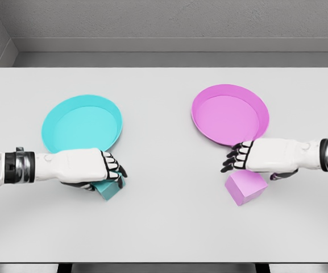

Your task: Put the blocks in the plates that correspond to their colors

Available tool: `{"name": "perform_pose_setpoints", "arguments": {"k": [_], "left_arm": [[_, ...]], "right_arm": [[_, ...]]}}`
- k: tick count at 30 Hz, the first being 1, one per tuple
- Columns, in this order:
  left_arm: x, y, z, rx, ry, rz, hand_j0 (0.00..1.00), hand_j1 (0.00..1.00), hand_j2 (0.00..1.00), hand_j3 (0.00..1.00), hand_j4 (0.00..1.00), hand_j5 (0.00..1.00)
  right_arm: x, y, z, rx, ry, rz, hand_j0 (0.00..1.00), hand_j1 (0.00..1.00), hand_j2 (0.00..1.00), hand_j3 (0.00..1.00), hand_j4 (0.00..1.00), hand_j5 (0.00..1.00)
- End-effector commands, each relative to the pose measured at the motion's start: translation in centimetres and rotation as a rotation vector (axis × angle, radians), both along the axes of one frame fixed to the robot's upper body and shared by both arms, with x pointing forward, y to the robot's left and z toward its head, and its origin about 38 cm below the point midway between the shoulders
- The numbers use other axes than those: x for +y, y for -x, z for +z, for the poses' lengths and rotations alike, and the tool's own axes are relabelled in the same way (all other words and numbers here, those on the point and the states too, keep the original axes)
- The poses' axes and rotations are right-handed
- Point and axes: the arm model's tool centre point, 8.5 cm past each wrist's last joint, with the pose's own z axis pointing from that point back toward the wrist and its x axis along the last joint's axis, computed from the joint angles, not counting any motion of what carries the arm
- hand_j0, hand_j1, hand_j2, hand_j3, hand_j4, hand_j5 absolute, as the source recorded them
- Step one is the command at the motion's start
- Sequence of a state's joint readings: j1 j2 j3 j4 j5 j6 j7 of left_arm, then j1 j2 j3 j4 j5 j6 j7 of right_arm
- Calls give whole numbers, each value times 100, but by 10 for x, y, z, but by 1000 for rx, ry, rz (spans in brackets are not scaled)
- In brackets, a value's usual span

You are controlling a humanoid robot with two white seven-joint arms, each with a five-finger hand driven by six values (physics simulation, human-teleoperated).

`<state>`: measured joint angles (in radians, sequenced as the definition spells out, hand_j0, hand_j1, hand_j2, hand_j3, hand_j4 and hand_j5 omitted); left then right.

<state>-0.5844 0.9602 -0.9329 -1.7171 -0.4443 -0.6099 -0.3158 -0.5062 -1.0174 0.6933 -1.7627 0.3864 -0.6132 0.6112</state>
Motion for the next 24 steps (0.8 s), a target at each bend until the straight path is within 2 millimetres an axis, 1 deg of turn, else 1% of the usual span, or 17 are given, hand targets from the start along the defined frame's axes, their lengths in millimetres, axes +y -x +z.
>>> {"name": "perform_pose_setpoints", "arguments": {"k": [1, 3, 5, 9, 10, 12, 14, 15, 16, 17, 19, 21, 22, 24], "left_arm": [[-2, 0, 1, -1, 3, -6, 48, 48, 48, 48, 48, 48], [-5, 0, 6, -9, 15, -14, 47, 47, 47, 47, 47, 47], [-7, -1, 12, -14, 32, -18, 45, 45, 45, 45, 45, 45], [-10, -8, 29, -23, 78, -15, 44, 44, 44, 44, 44, 44], [-8, -10, 36, -22, 96, -6, 44, 44, 44, 44, 44, 44], [-3, -15, 43, -37, 95, 8, 45, 45, 45, 45, 45, 45], [-1, -20, 47, -43, 102, 21, 45, 45, 45, 45, 45, 45], [5, -26, 50, -52, 101, 43, 45, 45, 45, 45, 45, 45], [16, -36, 51, -60, 95, 85, 45, 45, 45, 45, 45, 45], [24, -43, 54, -72, 92, 117, 45, 45, 45, 45, 45, 45], [44, -59, 58, -90, 85, 189, 45, 45, 45, 45, 45, 45], [60, -72, 61, -100, 83, 250, 45, 45, 45, 45, 45, 45], [67, -75, 62, -104, 80, 274, 45, 45, 45, 45, 45, 45], [76, -81, 60, -101, 74, 305, 45, 45, 45, 45, 45, 45]], "right_arm": [[3, 4, -8, 28, 7, 11, 97, 97, 97, 97, 97, 97], [8, 8, -16, 52, 21, 35, 97, 97, 97, 97, 97, 97], [8, 8, -18, 51, 31, 38, 97, 97, 97, 97, 97, 97], [9, 10, -23, 55, 51, 46, 97, 97, 97, 97, 97, 97], [10, 14, -29, 68, 64, 55, 97, 97, 97, 97, 97, 97], [9, 14, -31, 56, 88, 59, 97, 97, 97, 97, 97, 97], [8, 12, -29, 48, 91, 56, 85, 85, 85, 85, 85, 85], [7, 10, -27, 43, 91, 54, 81, 81, 81, 81, 81, 81], [8, 8, -24, 34, 87, 52, 77, 77, 77, 77, 77, 77], [6, 6, -21, 25, 86, 46, 76, 76, 76, 76, 76, 76], [3, 1, -10, -7, 73, 30, 66, 66, 66, 66, 66, 66], [2, -1, -7, -12, 69, 25, 63, 63, 63, 63, 63, 63], [2, -1, -8, -11, 70, 22, 59, 59, 59, 59, 59, 59], [-1, -3, -6, -14, 65, 13, 59, 59, 59, 59, 59, 59]]}}
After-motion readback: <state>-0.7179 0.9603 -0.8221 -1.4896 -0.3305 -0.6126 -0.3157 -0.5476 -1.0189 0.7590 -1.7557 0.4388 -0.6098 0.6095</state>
